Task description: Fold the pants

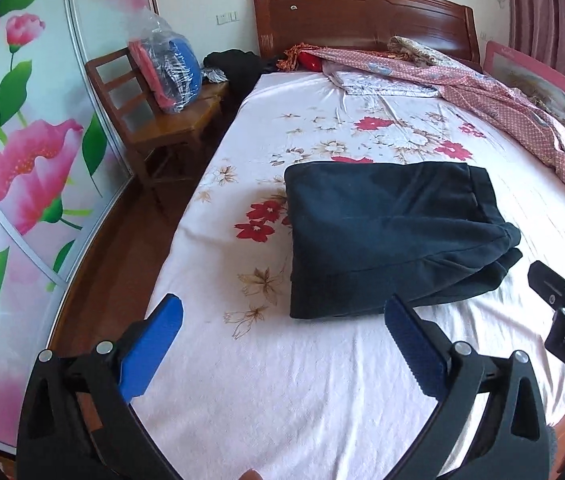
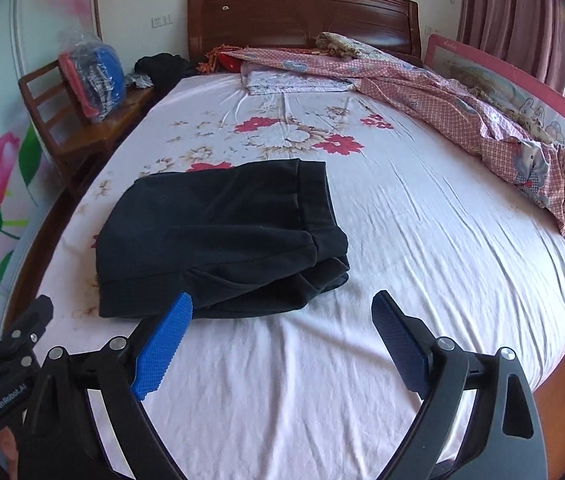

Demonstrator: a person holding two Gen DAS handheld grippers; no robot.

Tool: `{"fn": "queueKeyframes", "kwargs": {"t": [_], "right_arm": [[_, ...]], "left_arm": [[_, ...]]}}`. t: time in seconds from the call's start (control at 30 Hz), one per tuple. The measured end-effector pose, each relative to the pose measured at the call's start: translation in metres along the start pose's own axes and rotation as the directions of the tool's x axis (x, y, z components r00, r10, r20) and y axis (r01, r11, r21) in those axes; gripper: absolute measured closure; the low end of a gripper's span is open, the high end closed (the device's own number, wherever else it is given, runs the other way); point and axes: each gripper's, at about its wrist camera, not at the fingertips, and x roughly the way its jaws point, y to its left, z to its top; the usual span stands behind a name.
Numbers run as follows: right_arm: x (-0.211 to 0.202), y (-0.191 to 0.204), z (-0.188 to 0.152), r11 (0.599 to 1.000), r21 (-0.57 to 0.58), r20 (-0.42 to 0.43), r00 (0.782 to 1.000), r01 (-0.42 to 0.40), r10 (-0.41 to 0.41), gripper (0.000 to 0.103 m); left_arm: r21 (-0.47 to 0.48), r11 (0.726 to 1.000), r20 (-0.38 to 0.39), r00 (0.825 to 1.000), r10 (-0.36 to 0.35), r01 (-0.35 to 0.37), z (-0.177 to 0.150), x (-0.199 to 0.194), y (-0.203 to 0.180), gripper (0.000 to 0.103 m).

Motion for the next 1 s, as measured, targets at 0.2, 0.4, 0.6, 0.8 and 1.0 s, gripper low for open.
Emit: {"fn": "queueKeyframes", "kwargs": {"t": [0.2,0.4,0.6,0.8,1.0], "right_arm": [[0.003,0.003,-0.009,1.0,-0.018,-0.019,1.0,0.02,-0.021,0.012],[0.005,0.002,-0.015,0.999,-0.027,-0.038,0.999,0.022,-0.023,0.012],[0.01,-0.002,-0.016,1.0,0.002,-0.064,0.998,0.017,-0.017,0.012],[0.011,-0.002,-0.019,1.0,0.011,-0.072,0.997,0.005,-0.005,0.012],[0.011,-0.003,-0.019,1.0,0.023,-0.077,0.997,0.0,0.002,0.012]], "left_arm": [[-0.028,0.999,-0.031,0.999,0.028,-0.029,-0.007,0.014,0.013,0.002],[-0.012,0.999,-0.059,0.998,0.031,-0.031,-0.012,0.023,0.012,0.002],[-0.004,1.0,-0.07,0.997,0.028,-0.028,-0.013,0.023,0.008,0.002],[-0.004,1.0,-0.081,0.996,0.03,-0.03,-0.013,0.025,0.009,0.002],[-0.002,1.0,-0.079,0.997,0.021,-0.021,-0.012,0.023,0.008,0.002]]}}
